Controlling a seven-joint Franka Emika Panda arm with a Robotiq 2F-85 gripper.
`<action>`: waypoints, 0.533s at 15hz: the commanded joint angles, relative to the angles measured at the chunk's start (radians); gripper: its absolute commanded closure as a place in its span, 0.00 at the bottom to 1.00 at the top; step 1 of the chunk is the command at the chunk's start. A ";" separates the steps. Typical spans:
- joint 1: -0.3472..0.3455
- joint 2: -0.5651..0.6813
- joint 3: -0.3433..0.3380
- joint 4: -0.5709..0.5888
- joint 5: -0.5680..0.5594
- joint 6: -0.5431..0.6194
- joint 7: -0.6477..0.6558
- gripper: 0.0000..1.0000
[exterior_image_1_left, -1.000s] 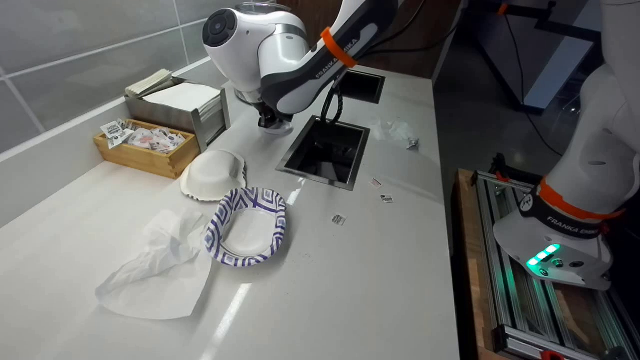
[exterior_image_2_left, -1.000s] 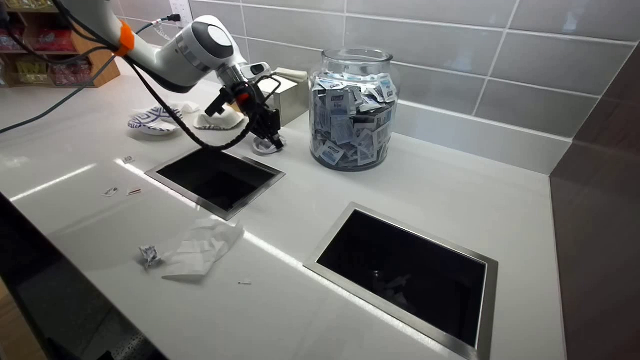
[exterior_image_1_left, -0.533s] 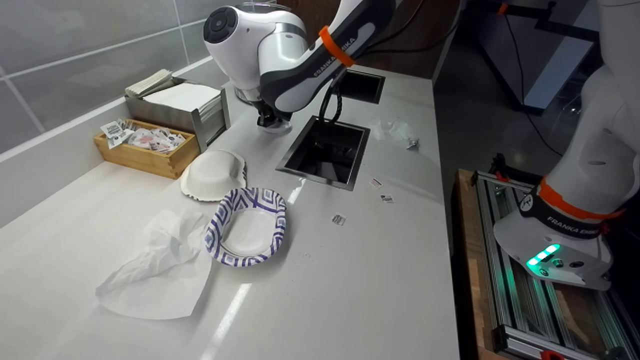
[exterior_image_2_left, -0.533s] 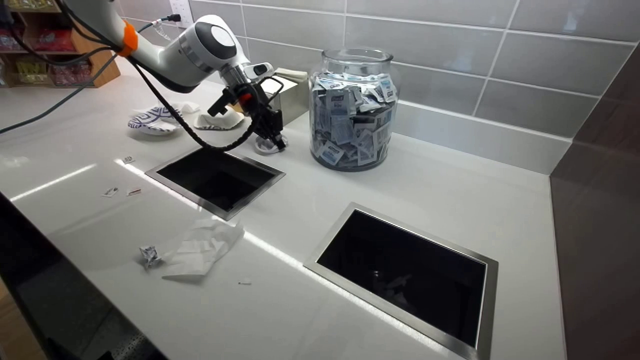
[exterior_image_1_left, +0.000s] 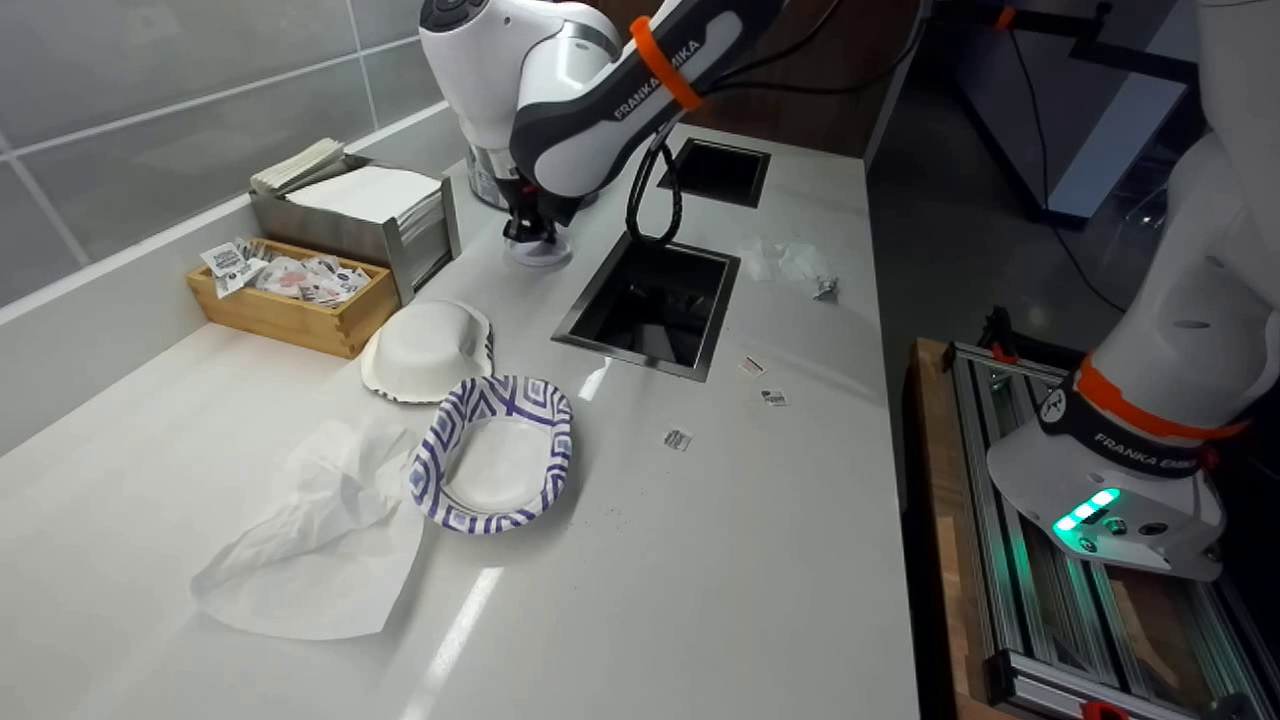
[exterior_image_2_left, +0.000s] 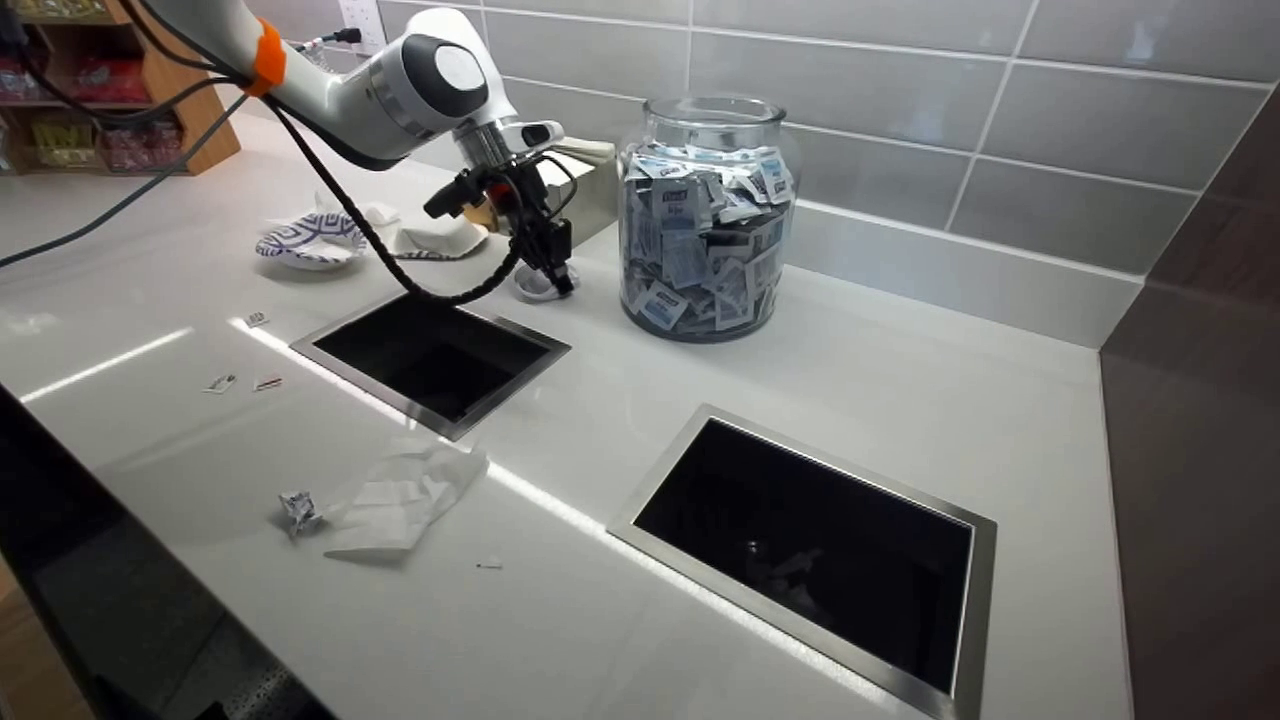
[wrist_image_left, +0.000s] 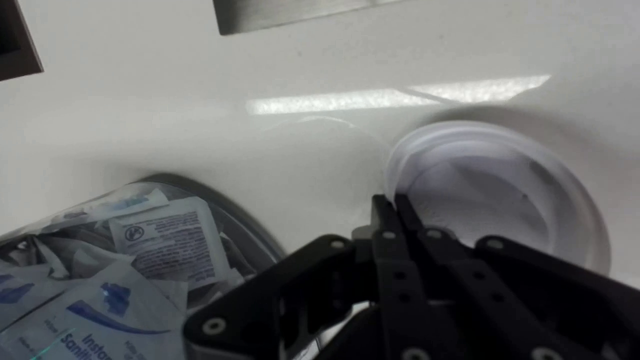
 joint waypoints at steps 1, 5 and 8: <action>-0.016 -0.044 0.002 -0.047 0.064 0.086 -0.035 0.99; -0.035 -0.098 0.006 -0.089 0.135 0.106 -0.068 0.99; -0.042 -0.150 0.012 -0.126 0.212 0.030 -0.096 0.99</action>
